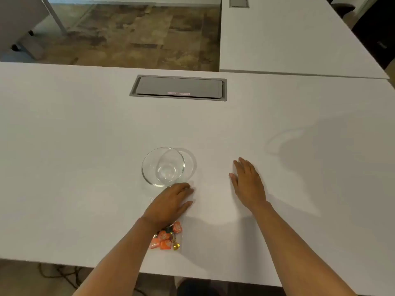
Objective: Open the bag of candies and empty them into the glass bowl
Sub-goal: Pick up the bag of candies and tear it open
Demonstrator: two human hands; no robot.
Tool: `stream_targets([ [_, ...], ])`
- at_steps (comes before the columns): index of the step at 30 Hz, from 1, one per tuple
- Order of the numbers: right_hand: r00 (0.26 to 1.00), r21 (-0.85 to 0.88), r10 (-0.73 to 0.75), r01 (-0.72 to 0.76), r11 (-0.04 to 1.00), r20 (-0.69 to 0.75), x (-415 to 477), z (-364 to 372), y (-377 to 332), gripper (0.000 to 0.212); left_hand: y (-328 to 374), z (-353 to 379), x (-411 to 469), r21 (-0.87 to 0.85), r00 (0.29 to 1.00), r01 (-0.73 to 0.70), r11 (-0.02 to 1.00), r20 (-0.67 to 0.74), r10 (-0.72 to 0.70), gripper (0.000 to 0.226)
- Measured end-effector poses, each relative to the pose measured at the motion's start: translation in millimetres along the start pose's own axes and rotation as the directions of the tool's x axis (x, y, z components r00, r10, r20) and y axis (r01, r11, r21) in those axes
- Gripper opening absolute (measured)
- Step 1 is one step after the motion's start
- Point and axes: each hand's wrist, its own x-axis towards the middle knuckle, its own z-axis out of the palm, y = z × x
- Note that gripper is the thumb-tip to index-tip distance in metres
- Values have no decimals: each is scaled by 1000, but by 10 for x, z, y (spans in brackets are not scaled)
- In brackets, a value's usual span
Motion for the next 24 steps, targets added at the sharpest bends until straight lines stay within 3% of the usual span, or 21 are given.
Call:
stream_targets([
  [4,1000,-4,-10,10,1000,9,-47,-19,-25,49,-83,-57,-172,-39,993,121,992,-12,-121,47],
  [9,1000,-1,-22,22,1000,17,-63,-36,-31,49,-88,-103,-200,-97,967,253,963,11,-253,26],
  [15,999,45,-44,44,998,-3,-62,-98,-60,48,69,-189,-99,-91,966,258,962,-1,-259,28],
  [20,996,290,2,25,957,-93,7,-247,-154,43,243,-357,76,-296,960,252,921,-40,-276,23],
  [24,988,548,76,10,836,-134,134,-456,-372,33,434,-581,300,-577,908,236,782,-156,-389,19],
])
